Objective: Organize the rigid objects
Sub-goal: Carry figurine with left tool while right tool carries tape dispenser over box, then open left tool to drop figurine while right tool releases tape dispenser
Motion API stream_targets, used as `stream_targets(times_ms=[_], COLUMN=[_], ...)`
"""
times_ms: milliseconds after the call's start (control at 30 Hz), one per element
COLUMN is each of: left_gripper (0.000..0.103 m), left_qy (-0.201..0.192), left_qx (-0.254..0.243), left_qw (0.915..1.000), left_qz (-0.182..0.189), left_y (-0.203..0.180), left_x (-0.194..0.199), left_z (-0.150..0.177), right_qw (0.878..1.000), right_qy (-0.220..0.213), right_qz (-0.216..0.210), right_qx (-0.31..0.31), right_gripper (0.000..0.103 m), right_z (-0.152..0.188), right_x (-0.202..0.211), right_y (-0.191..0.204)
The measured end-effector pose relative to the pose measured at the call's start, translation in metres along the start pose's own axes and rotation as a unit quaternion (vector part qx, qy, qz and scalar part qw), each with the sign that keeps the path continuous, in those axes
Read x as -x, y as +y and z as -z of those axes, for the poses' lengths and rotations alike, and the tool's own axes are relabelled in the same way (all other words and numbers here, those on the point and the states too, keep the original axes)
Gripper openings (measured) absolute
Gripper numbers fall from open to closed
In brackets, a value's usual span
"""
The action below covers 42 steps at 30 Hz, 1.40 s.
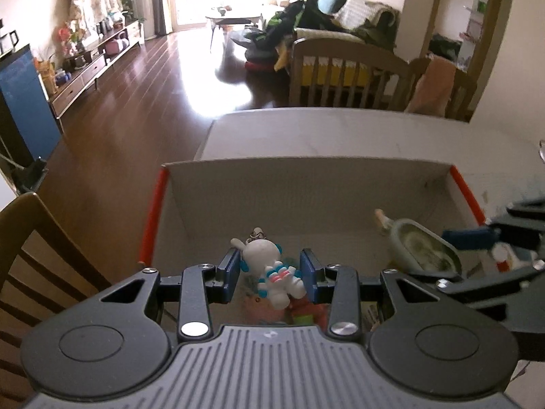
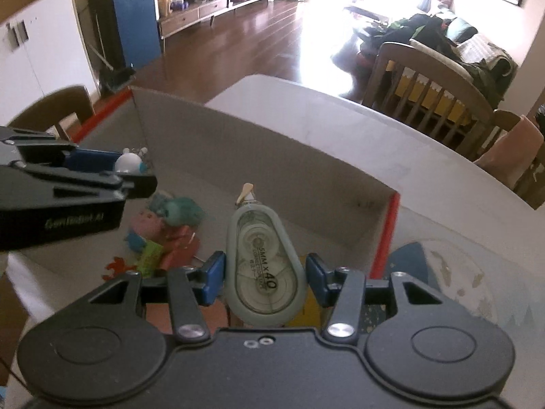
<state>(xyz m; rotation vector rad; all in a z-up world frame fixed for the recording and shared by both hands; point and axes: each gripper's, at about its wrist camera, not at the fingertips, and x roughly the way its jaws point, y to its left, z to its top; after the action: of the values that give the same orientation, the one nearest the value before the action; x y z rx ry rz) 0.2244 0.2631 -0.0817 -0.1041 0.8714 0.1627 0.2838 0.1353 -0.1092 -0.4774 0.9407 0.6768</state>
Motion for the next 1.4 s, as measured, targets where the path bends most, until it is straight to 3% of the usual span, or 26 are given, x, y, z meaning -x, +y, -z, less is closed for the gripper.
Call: stream_targets(times_ms=[400,833,967,1067,1167,1400], left_gripper=[0.038,0.038,0.040,0.053,0.059,0.060], left_qy=[0.043,0.090,0.083,0.067,0.053,0.024], left_qx=[0.014,0.006,0.009,0.011,0.015,0.015], left_qw=[0.9988,0.9959,0.9965,0.9977,0.9985,0.9996], left_qz=[0.021,0.007,0.001,0.000,0.006,0.004], left_y=[0.008,0.008,0.007,0.006,0.005,0.000], left_x=[-0.023,-0.027,-0.017,-0.005,0.009,0.043], left_z=[0.018,0.022,0.021,0.021,0.021,0.025], right_qw=[0.999,0.999,1.000,1.000,1.000,0.999], right_qy=[0.030,0.031,0.018,0.008,-0.002,-0.028], right_qz=[0.011,0.005,0.001,-0.006,-0.012,-0.030], right_qx=[0.035,0.027,0.021,0.015,0.011,0.003], right_gripper=[0.051,0.055,0.058,0.060,0.062,0.064], right_z=[0.004,0.008,0.009,0.012,0.014,0.021], right_x=[-0.017,-0.003,0.011,0.022,0.033,0.063], right_y=[0.010,0.007,0.005,0.003,-0.001,-0.005])
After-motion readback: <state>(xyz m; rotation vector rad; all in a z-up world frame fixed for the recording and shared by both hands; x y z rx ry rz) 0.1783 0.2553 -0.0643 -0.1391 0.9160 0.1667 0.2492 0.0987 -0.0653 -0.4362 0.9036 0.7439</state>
